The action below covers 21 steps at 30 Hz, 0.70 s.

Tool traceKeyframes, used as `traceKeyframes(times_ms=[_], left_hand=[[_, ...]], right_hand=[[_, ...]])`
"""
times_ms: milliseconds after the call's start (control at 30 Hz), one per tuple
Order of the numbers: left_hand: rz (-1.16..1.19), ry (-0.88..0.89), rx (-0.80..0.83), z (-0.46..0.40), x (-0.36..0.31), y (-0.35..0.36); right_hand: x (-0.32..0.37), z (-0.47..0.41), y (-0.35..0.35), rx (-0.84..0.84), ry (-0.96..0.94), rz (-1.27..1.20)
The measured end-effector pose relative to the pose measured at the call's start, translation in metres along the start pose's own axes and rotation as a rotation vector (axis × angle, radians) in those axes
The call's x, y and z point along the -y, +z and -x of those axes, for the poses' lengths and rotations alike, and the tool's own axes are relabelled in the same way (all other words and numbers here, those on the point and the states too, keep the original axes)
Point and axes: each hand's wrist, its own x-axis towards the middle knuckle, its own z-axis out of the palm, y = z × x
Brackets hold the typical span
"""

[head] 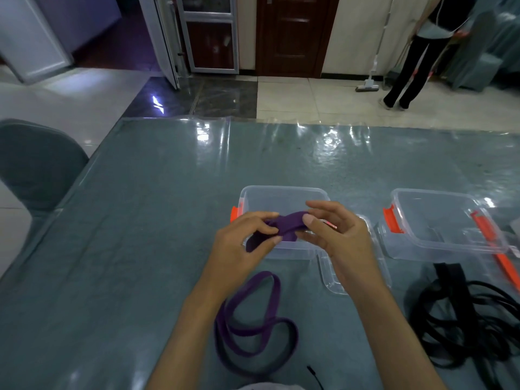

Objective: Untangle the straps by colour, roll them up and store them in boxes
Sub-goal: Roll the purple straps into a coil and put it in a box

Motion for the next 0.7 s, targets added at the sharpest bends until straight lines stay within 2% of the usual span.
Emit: traceKeyframes(times_ms=[100, 200, 333, 500, 700], left_hand=[[-0.113, 0.035, 0.035, 0.000, -0.001, 0.002], [-0.151, 0.026, -0.023, 0.001, -0.003, 0.006], [-0.223, 0.023, -0.072, 0.002, -0.002, 0.009], [-0.167, 0.037, -0.038, -0.002, -0.007, 0.009], [-0.257, 0.024, 0.006, -0.003, -0.007, 0.008]], right_hand=[[0.001, 0.001, 0.002, 0.009, 0.008, 0.039], [0.005, 0.004, 0.006, 0.033, 0.013, 0.092], [0.010, 0.005, 0.007, -0.005, 0.047, 0.001], [0.012, 0.006, 0.009, -0.042, 0.106, -0.053], [0.011, 0.005, 0.008, -0.068, 0.132, 0.001]])
